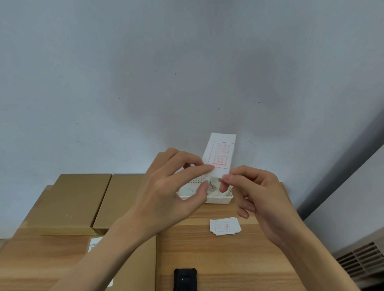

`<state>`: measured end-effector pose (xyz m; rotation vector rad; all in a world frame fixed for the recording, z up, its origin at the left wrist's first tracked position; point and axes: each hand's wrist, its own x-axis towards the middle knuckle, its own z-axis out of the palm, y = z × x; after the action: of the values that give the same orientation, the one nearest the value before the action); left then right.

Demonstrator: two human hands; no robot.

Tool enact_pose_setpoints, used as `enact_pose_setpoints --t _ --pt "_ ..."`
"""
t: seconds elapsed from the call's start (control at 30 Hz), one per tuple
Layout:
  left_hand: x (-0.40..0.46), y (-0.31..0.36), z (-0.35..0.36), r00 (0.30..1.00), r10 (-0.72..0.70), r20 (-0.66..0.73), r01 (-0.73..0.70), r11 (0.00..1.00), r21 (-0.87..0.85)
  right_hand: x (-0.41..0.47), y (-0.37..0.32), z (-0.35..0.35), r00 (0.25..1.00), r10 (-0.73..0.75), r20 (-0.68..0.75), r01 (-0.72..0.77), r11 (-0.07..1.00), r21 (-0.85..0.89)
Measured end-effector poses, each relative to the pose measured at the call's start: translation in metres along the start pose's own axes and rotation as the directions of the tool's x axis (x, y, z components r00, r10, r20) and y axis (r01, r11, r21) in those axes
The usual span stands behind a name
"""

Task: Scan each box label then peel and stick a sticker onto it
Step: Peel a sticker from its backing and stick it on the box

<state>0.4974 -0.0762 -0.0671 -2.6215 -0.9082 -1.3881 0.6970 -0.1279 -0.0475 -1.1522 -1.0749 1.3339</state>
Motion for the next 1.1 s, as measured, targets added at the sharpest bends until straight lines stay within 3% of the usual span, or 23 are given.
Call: enact_pose_setpoints --t 0.3,1.1 --pt "0.006 0.002 0.006 0.975 0.178 -0.133 -0.159 0.977 0.14 -0.008 -0.006 0.008 0.998 -0.044 0.053 0.043 0.999 0.024" --pt "0.001 -0.001 0.006 0.973 0.193 -0.126 -0.177 0.976 0.125 -0.011 -0.006 0.008 0.993 -0.103 0.061 0.102 0.995 0.021"
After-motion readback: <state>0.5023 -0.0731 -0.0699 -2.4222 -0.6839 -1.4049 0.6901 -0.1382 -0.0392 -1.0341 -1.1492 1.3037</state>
